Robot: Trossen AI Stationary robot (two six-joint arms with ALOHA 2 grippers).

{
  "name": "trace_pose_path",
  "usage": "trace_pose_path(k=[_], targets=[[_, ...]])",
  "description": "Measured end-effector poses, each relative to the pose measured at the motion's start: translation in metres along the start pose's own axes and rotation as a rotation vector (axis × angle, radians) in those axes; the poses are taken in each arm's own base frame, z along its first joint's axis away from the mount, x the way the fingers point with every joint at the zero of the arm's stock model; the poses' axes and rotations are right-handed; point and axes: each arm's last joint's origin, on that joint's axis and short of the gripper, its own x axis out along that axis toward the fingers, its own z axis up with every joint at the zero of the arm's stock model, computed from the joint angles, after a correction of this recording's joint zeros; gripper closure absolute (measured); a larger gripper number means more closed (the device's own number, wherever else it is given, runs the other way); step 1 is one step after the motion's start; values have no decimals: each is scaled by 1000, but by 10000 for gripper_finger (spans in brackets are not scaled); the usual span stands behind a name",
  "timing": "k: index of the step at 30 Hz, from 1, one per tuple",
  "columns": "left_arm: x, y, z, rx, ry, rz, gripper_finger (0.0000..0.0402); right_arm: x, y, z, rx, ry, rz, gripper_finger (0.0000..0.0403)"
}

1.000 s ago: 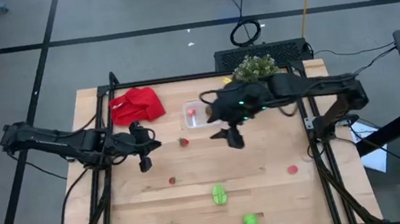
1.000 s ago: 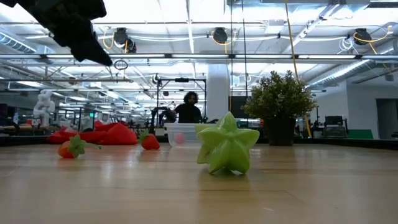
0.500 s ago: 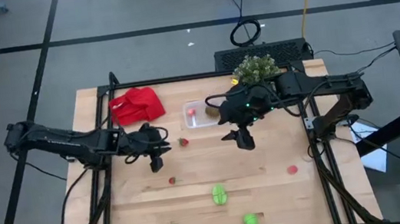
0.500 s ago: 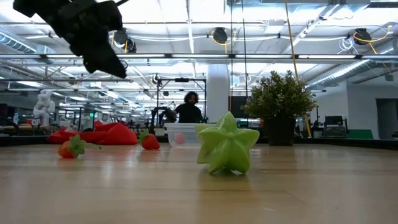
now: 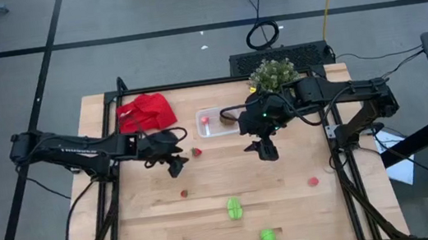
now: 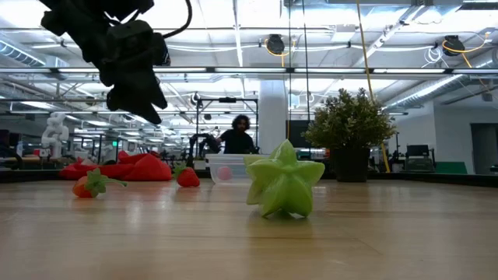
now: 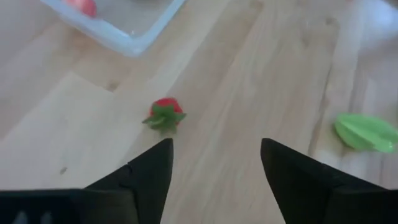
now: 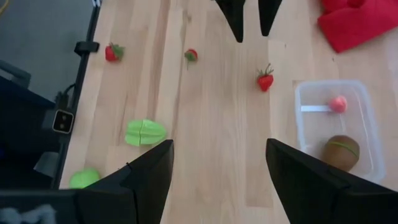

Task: Pick and placing Produce into tupperware
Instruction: Put the top strawberry into the bin

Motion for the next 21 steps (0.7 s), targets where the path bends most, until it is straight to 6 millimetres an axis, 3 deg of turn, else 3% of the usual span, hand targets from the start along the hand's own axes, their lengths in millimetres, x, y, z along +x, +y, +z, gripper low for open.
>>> trace_pose_path(k=[7, 13, 21], targets=[[3, -18, 30, 35, 62, 74, 173, 0, 0, -2, -17, 19, 0, 156], [14, -31, 56, 50, 232, 213, 187, 0, 0, -4, -20, 38, -1, 156], [40, -26, 76, 25, 451, 335, 188, 0, 0, -6, -32, 60, -1, 156]])
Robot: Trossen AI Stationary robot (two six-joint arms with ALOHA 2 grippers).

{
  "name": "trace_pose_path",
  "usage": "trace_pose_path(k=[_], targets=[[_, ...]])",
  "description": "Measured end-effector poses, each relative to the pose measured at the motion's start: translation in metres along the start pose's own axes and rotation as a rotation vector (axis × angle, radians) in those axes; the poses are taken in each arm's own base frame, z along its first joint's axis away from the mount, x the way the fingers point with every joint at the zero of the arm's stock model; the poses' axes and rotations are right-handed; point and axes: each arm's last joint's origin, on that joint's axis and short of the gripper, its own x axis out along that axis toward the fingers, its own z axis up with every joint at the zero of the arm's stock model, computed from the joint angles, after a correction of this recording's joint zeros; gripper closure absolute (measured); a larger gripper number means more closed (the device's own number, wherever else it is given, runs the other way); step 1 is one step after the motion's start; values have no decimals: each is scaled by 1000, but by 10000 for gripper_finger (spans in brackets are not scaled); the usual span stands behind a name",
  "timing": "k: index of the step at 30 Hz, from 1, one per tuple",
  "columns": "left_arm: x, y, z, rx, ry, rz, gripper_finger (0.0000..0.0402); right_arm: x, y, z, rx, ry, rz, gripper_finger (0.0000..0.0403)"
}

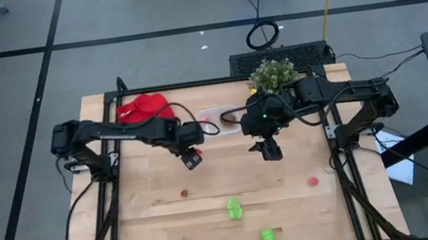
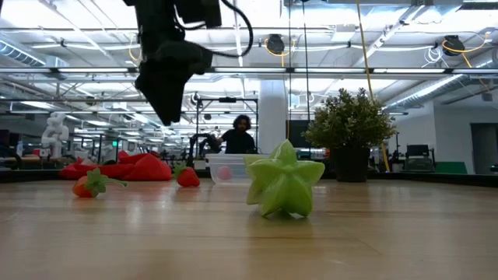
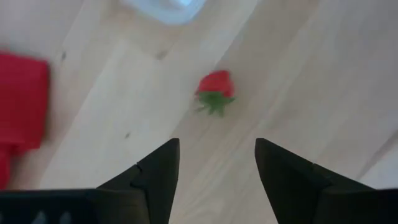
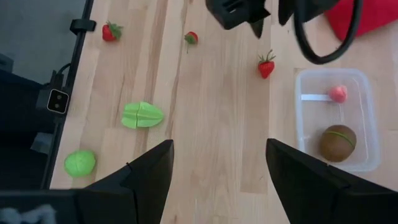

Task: Pick and placing Produce into tupperware
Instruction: Put the top strawberry into the bin

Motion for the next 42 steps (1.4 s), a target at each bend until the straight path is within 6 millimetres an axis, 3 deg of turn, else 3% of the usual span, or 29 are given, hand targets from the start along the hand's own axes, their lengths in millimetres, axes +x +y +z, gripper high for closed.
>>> trace_pose_path(k=[6, 20, 42], targets=[[18, 6, 9, -4, 58, 7, 188, 0, 0, -3, 1, 35, 0, 156], [38, 7, 26, 11, 21, -31, 187, 0, 0, -4, -24, 39, 0, 156], [71, 18, 32, 24, 96, -2, 187, 0, 0, -4, -22, 39, 0, 156]])
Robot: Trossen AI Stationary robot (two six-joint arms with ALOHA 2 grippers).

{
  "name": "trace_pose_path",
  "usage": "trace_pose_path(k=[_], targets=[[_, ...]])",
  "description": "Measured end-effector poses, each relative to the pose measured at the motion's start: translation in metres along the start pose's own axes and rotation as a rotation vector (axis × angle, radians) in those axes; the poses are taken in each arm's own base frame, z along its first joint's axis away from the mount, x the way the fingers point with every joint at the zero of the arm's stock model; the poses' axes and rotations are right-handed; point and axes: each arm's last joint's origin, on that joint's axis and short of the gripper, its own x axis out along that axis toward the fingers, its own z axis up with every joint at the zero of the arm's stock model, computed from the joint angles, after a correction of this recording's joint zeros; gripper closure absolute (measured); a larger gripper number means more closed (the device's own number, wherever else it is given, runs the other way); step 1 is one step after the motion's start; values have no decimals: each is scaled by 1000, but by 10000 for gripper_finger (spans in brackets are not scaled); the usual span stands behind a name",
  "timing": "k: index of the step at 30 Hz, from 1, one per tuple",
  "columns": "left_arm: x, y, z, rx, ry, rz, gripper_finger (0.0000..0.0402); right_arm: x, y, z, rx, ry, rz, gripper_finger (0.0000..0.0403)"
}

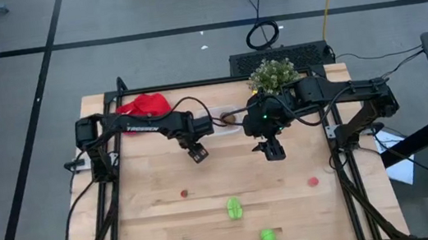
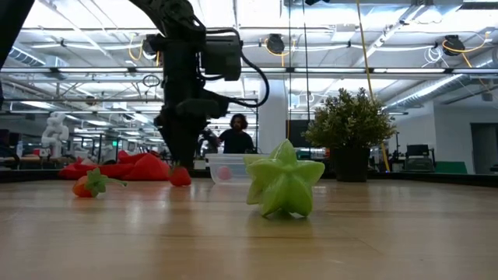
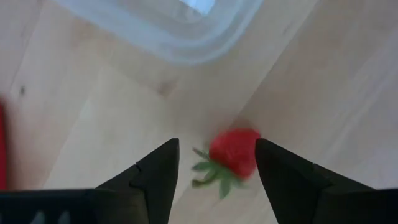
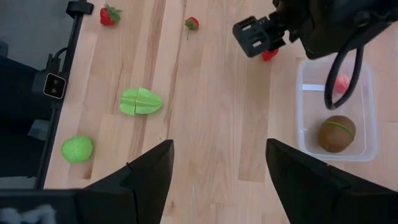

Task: Pick and placing Produce into tupperware
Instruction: Put the top strawberry into the bin

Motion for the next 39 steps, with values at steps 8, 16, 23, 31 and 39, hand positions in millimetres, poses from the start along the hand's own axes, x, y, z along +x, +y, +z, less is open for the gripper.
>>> trace_pose_path(k=[8, 16, 23, 31, 39], targets=[[0, 0, -1, -4, 14, -4, 188, 0, 0, 0, 0, 0, 0, 156], [0, -2, -6, -20, 46, 8, 188, 0, 0, 0, 0, -1, 0, 156], [0, -7, -9, -51, 62, 12, 188, 0, 0, 0, -1, -1, 0, 156], [0, -10, -10, -71, 58, 10, 188, 0, 0, 0, 0, -1, 0, 156], [0, -11, -10, -78, 62, -15, 187, 0, 0, 0, 0, -1, 0, 156]])
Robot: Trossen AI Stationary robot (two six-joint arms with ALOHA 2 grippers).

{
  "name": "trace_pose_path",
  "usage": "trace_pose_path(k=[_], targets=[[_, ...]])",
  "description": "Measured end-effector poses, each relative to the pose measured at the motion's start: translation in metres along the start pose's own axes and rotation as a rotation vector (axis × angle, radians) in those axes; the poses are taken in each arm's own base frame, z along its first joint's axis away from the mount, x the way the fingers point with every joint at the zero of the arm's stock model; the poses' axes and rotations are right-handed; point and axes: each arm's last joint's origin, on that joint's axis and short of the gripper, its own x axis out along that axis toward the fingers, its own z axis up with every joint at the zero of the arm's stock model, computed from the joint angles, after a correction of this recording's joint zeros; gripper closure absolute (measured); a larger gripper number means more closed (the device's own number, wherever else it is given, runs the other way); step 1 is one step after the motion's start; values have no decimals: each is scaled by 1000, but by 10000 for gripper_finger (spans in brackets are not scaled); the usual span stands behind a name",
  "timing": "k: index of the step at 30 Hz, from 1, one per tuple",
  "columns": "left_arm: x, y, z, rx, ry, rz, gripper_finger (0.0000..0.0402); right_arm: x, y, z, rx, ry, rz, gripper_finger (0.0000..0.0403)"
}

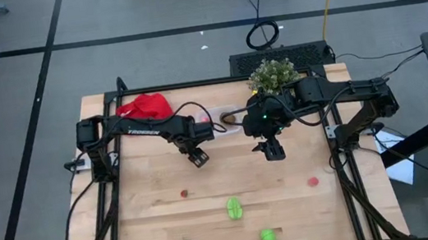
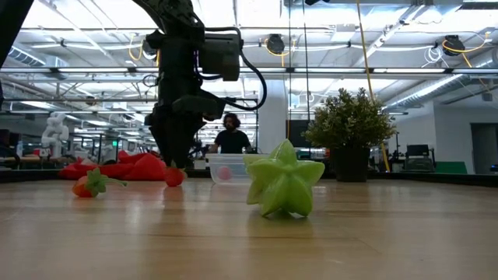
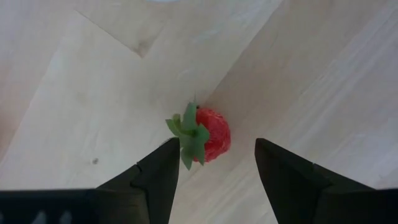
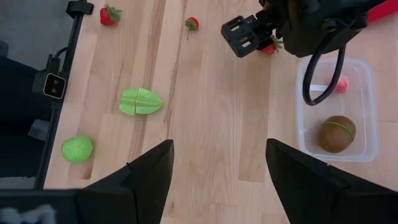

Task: Pick and placing Produce into tupperware
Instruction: Put the top strawberry into the bin

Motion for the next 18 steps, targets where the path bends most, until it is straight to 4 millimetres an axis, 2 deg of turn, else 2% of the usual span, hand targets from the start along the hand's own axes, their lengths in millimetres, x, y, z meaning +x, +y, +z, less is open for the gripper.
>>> trace_pose_path(k=[12, 18], targets=[[0, 0, 2, -5, -14, -7, 188, 0, 0, 0, 12, 0, 0, 156], [11, 5, -7, -25, 25, 15, 187, 0, 0, 0, 12, 0, 0, 156]])
